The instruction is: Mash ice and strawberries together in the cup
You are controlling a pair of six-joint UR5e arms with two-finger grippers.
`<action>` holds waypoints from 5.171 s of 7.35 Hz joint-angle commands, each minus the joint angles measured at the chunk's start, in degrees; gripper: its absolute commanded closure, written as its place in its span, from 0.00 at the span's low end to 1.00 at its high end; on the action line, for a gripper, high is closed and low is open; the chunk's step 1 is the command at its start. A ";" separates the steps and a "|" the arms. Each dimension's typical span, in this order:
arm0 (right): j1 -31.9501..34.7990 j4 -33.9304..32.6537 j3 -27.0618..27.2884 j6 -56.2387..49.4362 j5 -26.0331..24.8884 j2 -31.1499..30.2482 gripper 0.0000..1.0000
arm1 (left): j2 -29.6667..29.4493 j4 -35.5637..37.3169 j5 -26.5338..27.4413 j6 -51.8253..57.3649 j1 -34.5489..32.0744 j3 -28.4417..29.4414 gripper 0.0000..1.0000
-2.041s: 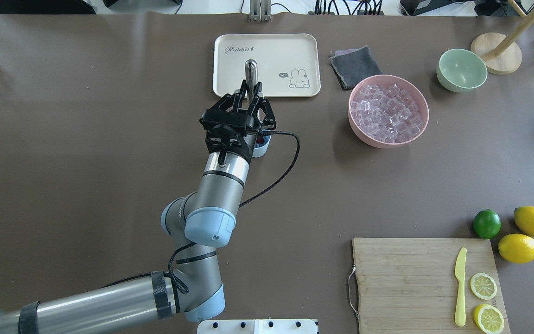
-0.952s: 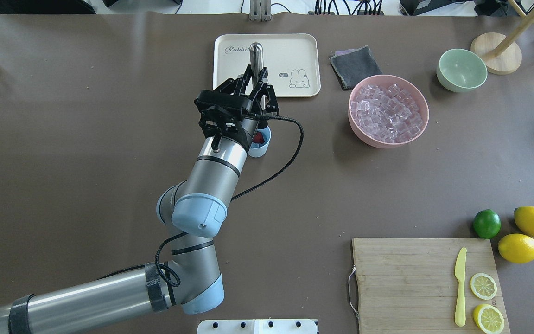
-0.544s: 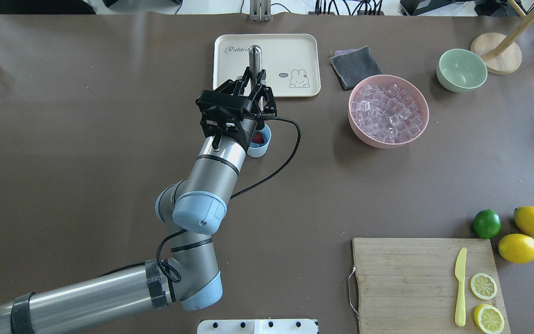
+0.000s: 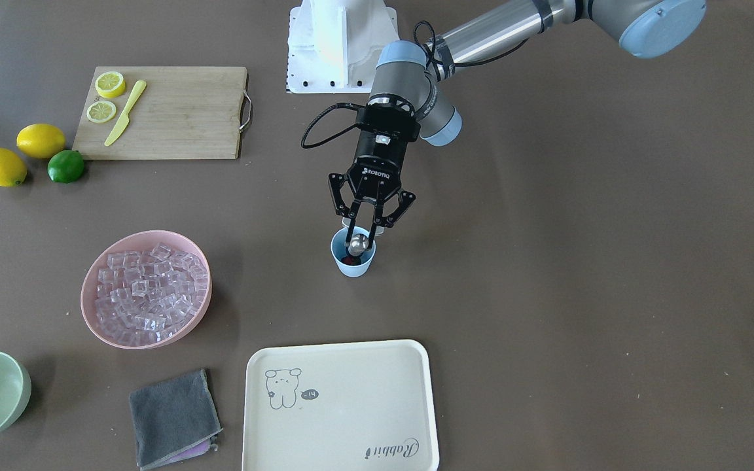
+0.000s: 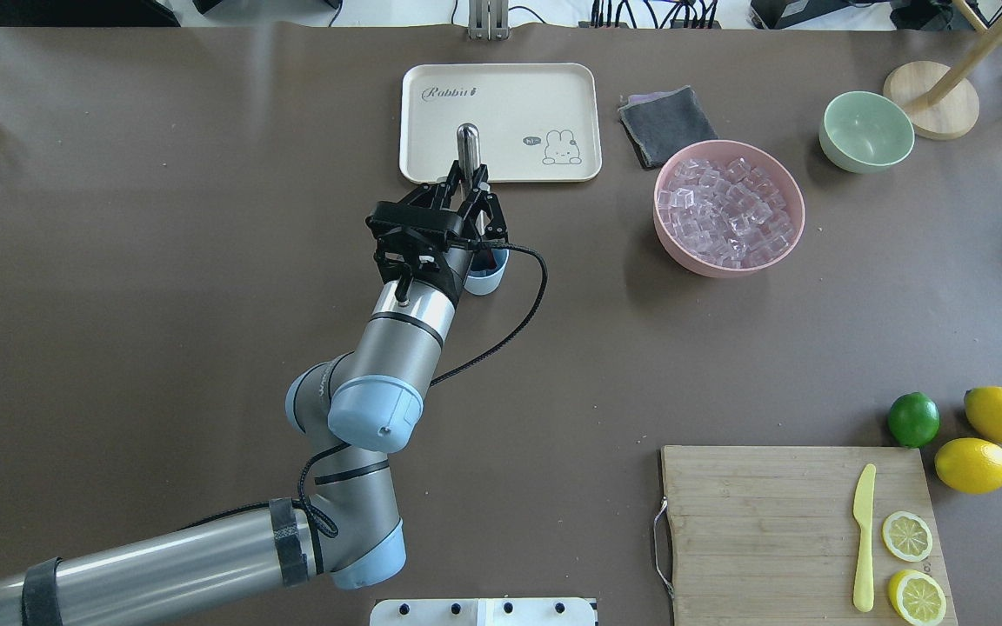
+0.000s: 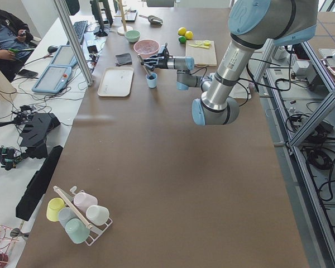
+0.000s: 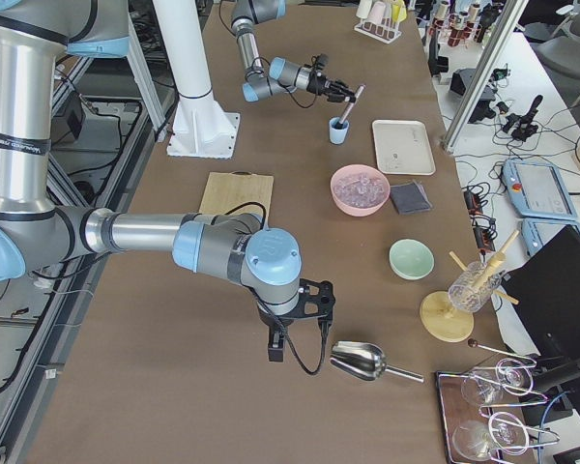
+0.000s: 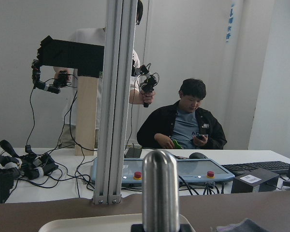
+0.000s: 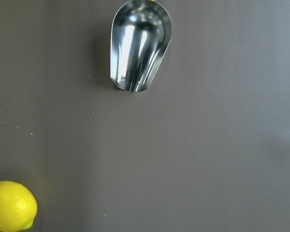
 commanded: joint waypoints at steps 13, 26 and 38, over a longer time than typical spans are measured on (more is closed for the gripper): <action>1.75 0.59 1.03 0.03 -1.15 -0.51 0.00 | 12.46 6.01 -52.87 -32.83 -20.34 -6.99 0.72; 3.69 0.33 1.30 0.03 0.69 -2.45 0.00 | 40.24 19.03 -93.04 -0.94 -45.36 -7.61 0.01; 3.78 0.07 0.86 0.99 3.68 -1.75 0.00 | 41.90 69.16 -101.97 38.61 -69.55 -31.29 0.01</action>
